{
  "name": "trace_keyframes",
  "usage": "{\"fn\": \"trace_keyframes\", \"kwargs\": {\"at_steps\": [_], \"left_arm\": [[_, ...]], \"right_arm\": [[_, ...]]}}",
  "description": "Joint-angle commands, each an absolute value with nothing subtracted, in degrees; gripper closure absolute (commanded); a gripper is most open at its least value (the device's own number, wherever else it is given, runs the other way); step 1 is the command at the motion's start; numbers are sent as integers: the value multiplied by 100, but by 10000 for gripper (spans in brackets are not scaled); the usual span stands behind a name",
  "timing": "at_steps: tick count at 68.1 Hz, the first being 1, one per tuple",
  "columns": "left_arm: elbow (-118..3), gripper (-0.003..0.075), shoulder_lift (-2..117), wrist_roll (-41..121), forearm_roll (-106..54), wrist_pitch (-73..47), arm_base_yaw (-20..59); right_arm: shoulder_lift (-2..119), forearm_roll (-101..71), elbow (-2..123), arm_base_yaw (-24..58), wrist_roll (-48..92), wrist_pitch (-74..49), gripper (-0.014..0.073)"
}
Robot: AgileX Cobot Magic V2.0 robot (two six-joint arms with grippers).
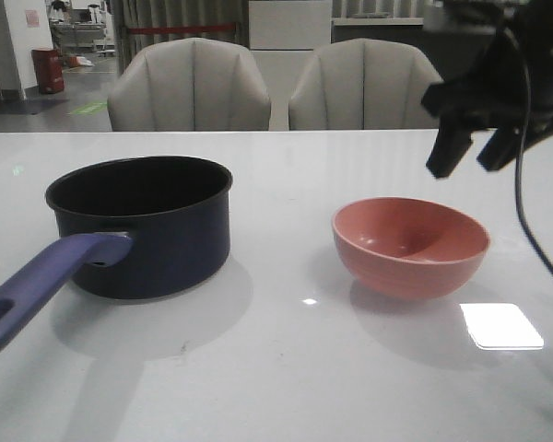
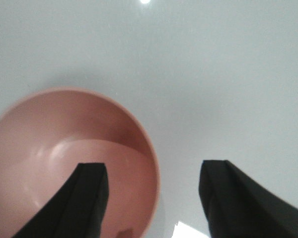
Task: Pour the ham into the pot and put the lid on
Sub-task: 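Open the right gripper and raise it away from the bowl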
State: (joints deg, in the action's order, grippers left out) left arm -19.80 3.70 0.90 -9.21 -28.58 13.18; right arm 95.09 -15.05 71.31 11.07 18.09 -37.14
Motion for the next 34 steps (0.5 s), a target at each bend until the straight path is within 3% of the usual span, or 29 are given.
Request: {"fn": "trace_keyframes", "kwargs": {"at_steps": [1,15,34], "left_arm": [[-2137,118,440,91,-956,-2441,1356],[-2137,118,440,91,-956,-2441,1356],[-2137,118,440,91,-956,-2441,1356]], "right_arm": [[8548,-1500,7289,1082,1868,-3529,85],[7161,-1747,6765,1086,1868,-2931,86],[5168,-2139,4992,1146,1868,-1140,86]]}}
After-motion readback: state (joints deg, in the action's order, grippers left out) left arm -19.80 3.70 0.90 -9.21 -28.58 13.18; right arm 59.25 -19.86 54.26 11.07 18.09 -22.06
